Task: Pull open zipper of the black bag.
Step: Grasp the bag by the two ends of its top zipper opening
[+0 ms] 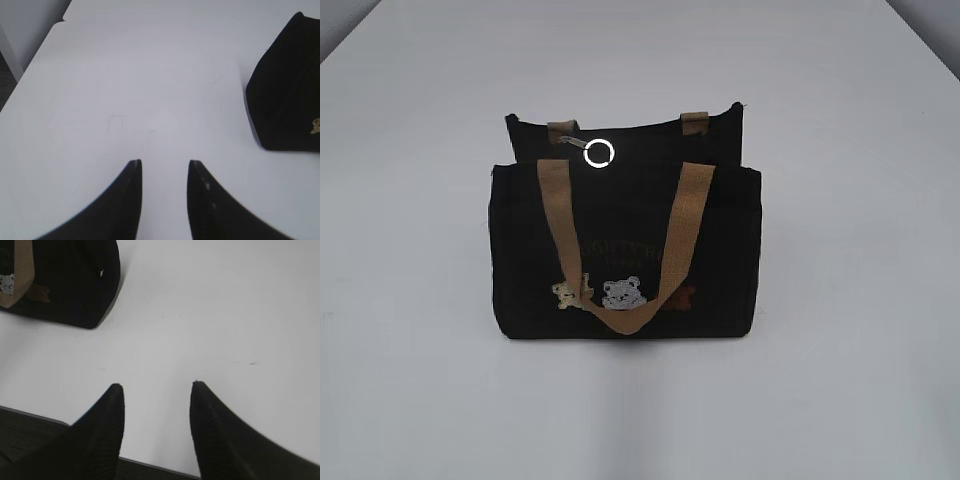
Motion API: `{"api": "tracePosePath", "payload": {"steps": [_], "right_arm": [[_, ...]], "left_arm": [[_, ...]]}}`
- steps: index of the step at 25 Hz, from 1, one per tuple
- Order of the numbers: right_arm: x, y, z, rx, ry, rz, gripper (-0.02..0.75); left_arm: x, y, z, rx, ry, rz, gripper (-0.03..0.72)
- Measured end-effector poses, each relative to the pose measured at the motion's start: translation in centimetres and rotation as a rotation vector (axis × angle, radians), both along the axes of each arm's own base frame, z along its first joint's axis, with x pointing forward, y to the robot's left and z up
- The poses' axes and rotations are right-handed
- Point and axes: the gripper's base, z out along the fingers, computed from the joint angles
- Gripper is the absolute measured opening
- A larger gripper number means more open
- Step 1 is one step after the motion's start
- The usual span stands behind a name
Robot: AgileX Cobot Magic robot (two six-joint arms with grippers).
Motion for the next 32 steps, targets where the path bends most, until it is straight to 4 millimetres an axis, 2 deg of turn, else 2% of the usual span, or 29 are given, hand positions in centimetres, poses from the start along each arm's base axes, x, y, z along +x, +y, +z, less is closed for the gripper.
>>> {"api": "tracePosePath", "payload": {"steps": [7, 10, 14, 17, 21, 22, 24, 27, 32], "right_arm": [[0.0, 0.0, 0.0, 0.001, 0.000, 0.001, 0.344], [0.0, 0.0, 0.0, 0.001, 0.000, 0.001, 0.344], [0.0, 0.0, 0.0, 0.001, 0.000, 0.001, 0.344], [0.0, 0.0, 0.0, 0.001, 0.000, 0.001, 0.344], [0.0, 0.0, 0.0, 0.001, 0.000, 0.001, 0.344], [0.0, 0.0, 0.0, 0.001, 0.000, 0.001, 0.344], [0.0, 0.0, 0.0, 0.001, 0.000, 0.001, 0.344], [0.0, 0.0, 0.0, 0.001, 0.000, 0.001, 0.344], [0.0, 0.0, 0.0, 0.004, 0.000, 0.002, 0.344]], "left_arm": [[0.0, 0.0, 0.0, 0.000, 0.000, 0.000, 0.236], [0.8, -0.6, 0.8, -0.023, -0.005, -0.055, 0.237], [5.0, -2.6, 3.7, -0.041, -0.173, -0.267, 0.241], [9.8, -3.5, 4.7, -0.026, -0.244, -0.351, 0.269], [16.6, -4.8, 2.2, 0.042, -0.141, -0.508, 0.337], [18.5, -5.1, 0.7, 0.072, -0.088, -0.562, 0.350], [21.0, -5.6, -1.6, 0.085, -0.042, -0.633, 0.366], [23.5, -6.5, -3.9, 0.068, -0.035, -0.745, 0.373], [26.0, -7.3, -6.4, 0.035, -0.005, -0.842, 0.392]]}}
